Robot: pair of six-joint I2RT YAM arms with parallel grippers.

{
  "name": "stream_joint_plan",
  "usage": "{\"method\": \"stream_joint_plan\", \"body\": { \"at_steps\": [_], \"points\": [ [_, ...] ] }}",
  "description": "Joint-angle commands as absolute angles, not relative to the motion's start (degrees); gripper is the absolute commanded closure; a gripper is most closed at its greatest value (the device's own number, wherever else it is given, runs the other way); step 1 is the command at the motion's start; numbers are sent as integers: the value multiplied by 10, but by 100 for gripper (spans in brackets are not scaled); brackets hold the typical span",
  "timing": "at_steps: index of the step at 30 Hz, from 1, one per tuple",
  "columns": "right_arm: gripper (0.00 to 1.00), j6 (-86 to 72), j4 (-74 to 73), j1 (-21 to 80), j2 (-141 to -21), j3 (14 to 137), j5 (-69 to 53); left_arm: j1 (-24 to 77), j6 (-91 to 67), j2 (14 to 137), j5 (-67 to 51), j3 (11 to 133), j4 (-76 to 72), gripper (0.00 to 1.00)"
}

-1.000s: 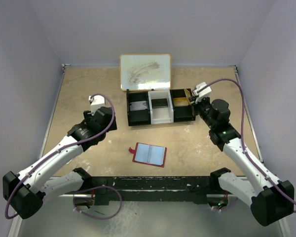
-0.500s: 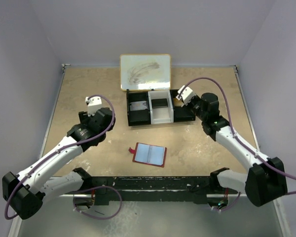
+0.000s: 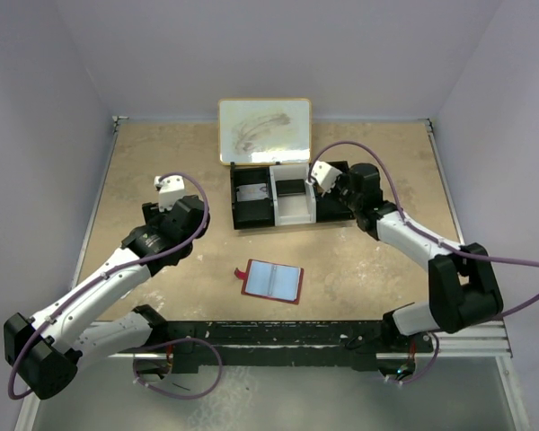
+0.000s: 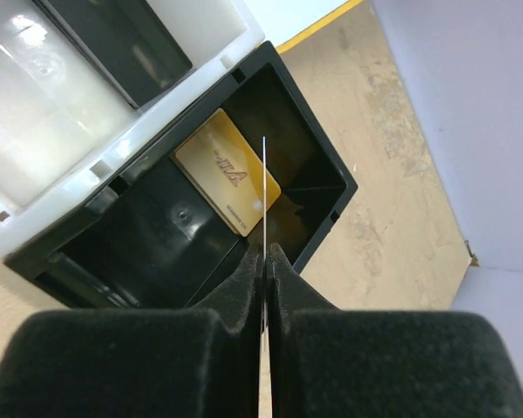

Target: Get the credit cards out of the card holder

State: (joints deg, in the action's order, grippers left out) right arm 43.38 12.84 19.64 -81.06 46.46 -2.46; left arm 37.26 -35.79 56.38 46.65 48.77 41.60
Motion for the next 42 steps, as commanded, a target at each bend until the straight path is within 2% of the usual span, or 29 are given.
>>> {"method": "stream_joint_plan", "body": {
  "at_steps": [1,6,28,42],
  "points": [
    [100,480,215,190,-830,465,-18,371,-352,562,469,491,408,26],
    [100,513,236,184,-870,479,-43,371,-350,562,465,491,407,26],
    [100,642,157,167,-1024,613,-105,371,-337,566,442,488,396,28],
    [100,639,120,165,-1076,641,-100,371,-336,570,438,487,395,28]
  ]
}}
